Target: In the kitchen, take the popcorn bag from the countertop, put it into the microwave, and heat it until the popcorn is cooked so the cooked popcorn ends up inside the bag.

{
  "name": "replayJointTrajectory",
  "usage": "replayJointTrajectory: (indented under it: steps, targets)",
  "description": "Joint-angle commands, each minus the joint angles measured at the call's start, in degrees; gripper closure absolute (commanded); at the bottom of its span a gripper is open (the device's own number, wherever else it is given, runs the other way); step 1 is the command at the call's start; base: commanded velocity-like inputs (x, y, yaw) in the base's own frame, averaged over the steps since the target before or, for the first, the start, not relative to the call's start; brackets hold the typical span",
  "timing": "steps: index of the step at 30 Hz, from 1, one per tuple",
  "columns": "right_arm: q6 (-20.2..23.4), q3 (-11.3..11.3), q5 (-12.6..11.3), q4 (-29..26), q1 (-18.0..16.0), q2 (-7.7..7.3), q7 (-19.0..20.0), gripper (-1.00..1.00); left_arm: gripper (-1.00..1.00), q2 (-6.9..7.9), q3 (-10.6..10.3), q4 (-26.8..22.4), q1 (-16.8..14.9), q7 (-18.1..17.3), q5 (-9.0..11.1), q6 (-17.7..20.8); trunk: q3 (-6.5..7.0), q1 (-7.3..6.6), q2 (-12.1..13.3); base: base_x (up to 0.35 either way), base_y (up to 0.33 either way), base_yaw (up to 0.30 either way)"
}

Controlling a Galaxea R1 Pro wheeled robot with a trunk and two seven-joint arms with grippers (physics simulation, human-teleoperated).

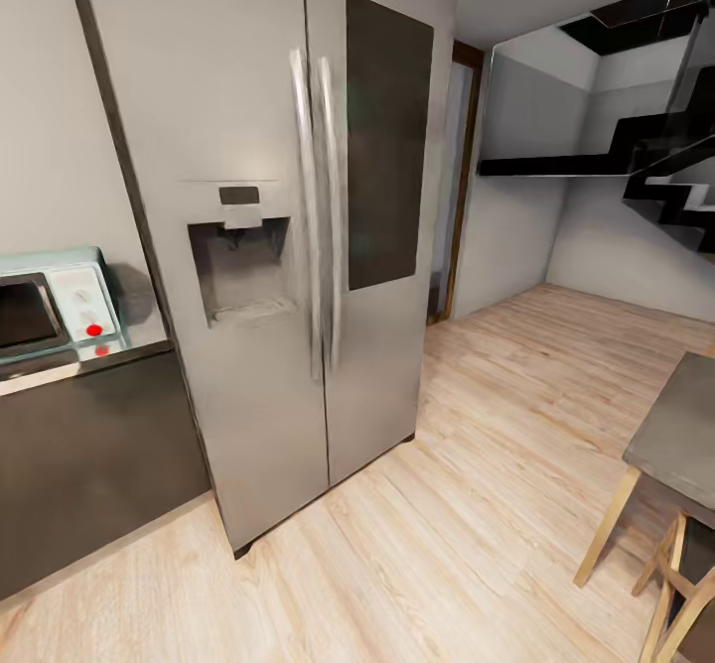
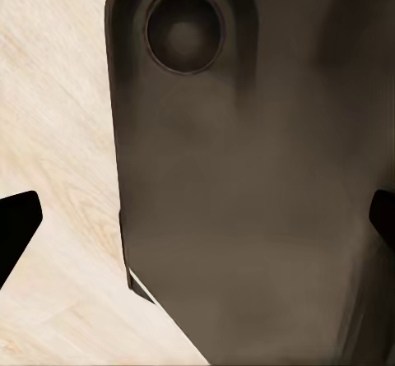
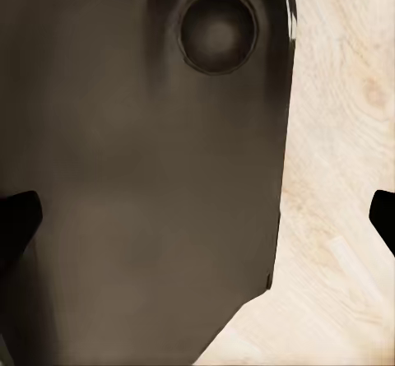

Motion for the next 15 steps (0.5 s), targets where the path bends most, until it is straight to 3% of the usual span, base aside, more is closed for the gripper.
replayJointTrajectory:
  steps: [1, 12, 15]
  targets:
    - [0.0, 0.0, 0.0, 0.0, 0.0, 0.00, 0.0, -1.00, -1.00, 0.00, 0.0, 0.0, 0.0, 0.0, 0.0, 0.0, -0.03, 0.00, 0.0, 0.000, 0.000, 0.000]
    - [-1.1, 0.2, 0.5, -0.1, -0.1, 0.27, -0.1, -1.00, -1.00, -0.16, 0.3, -2.3, -0.1, -0.1, 0.1, -2.6, -0.03, 0.00, 0.0, 0.000, 0.000, 0.001]
    - [-1.9, 0.2, 0.5, -0.1, -0.1, 0.06, -0.1, -1.00, -1.00, -0.26, 0.2, -3.2, -0.1, -0.4, 0.0, -3.6, -0.03, 0.00, 0.0, 0.000, 0.000, 0.181]
